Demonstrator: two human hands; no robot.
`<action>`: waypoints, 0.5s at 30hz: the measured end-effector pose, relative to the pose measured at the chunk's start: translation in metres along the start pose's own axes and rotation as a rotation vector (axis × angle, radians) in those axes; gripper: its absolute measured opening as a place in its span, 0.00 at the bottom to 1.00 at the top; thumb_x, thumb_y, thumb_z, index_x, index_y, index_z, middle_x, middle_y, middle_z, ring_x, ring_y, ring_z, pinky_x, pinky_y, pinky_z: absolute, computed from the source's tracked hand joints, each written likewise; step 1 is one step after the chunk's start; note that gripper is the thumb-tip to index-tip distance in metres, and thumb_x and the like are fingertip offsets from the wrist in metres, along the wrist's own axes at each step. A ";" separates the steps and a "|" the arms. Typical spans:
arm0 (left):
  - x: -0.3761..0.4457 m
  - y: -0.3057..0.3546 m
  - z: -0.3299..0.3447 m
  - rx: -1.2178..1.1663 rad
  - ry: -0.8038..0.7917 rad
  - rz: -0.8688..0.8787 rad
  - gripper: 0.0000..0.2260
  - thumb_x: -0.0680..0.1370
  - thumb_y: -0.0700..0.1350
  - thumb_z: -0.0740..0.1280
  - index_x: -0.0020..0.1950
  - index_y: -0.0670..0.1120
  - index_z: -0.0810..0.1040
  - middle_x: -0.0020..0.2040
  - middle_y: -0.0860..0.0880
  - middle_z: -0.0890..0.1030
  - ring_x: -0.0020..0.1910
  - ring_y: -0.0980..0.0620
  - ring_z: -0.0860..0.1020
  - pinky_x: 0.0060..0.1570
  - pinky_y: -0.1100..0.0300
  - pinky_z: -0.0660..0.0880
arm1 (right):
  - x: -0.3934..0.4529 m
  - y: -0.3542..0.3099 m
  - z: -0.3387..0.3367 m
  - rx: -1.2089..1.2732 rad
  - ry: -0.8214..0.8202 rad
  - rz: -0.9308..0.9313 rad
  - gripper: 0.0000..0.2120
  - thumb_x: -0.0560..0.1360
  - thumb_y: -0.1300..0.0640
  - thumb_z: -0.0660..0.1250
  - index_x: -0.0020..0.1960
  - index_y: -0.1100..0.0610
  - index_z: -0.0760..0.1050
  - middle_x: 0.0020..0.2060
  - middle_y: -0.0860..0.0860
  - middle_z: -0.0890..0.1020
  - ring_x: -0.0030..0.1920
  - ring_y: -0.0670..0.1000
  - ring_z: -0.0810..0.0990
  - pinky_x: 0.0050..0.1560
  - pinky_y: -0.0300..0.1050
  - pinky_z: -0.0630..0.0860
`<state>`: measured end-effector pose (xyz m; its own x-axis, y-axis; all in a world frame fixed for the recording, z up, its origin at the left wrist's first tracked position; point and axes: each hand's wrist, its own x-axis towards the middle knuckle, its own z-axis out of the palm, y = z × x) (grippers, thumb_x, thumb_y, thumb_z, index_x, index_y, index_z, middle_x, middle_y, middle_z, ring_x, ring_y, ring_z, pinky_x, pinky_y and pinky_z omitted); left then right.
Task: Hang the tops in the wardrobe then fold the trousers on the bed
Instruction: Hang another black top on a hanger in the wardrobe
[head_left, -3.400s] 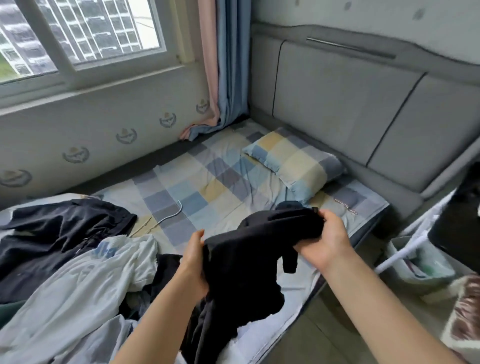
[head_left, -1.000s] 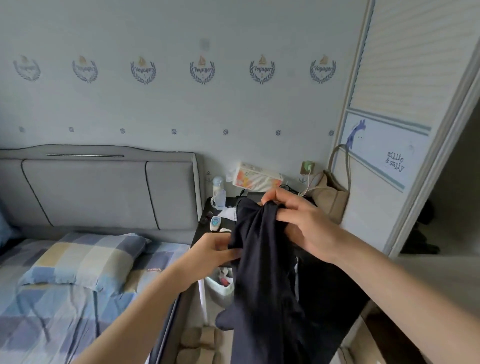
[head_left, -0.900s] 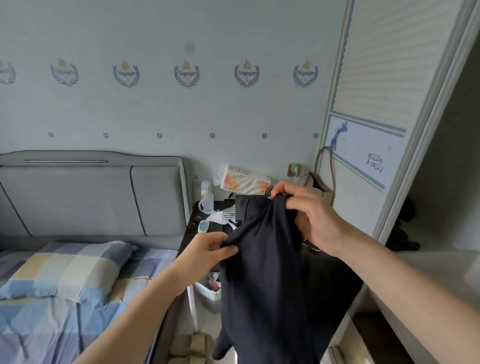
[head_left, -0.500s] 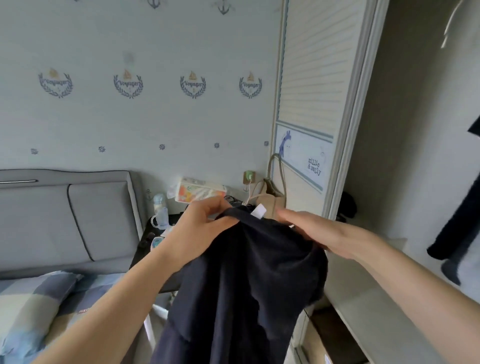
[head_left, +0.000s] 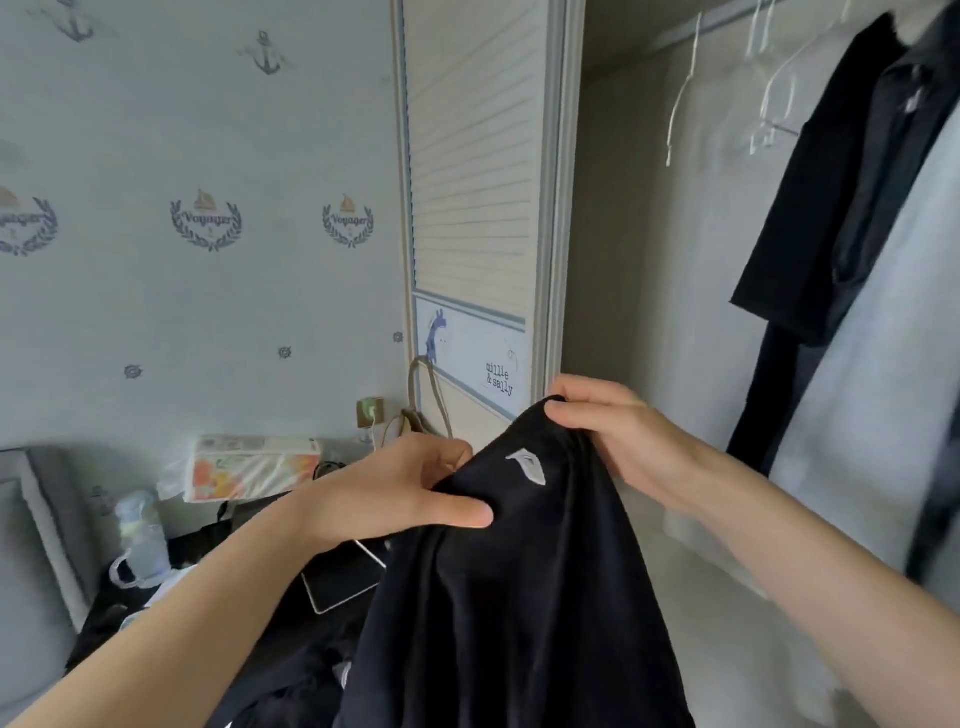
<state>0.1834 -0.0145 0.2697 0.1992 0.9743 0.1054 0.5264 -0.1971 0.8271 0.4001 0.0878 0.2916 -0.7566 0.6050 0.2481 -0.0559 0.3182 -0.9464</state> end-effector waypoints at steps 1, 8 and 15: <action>0.008 0.000 -0.004 -0.043 -0.061 0.014 0.16 0.73 0.51 0.73 0.50 0.39 0.78 0.49 0.42 0.83 0.50 0.43 0.82 0.55 0.48 0.77 | 0.001 -0.005 -0.003 -0.008 0.033 -0.011 0.10 0.78 0.60 0.63 0.38 0.57 0.70 0.33 0.51 0.71 0.34 0.48 0.70 0.33 0.35 0.66; 0.081 0.010 -0.017 -0.211 -0.094 0.048 0.12 0.81 0.51 0.63 0.54 0.44 0.80 0.49 0.44 0.83 0.32 0.52 0.80 0.29 0.66 0.74 | 0.015 -0.041 -0.014 -0.097 0.202 -0.137 0.08 0.63 0.62 0.62 0.30 0.60 0.63 0.30 0.57 0.60 0.31 0.50 0.62 0.33 0.42 0.60; 0.149 0.036 0.019 -0.083 -0.237 0.314 0.08 0.78 0.38 0.67 0.42 0.33 0.76 0.35 0.44 0.75 0.36 0.48 0.73 0.37 0.58 0.70 | 0.018 -0.056 -0.003 -0.342 0.281 -0.163 0.11 0.60 0.65 0.59 0.22 0.55 0.64 0.29 0.46 0.66 0.34 0.47 0.63 0.36 0.35 0.61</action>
<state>0.2476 0.1214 0.3051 0.5297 0.8139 0.2385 0.3425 -0.4626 0.8178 0.3914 0.0827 0.3492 -0.5476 0.6859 0.4792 0.0943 0.6196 -0.7792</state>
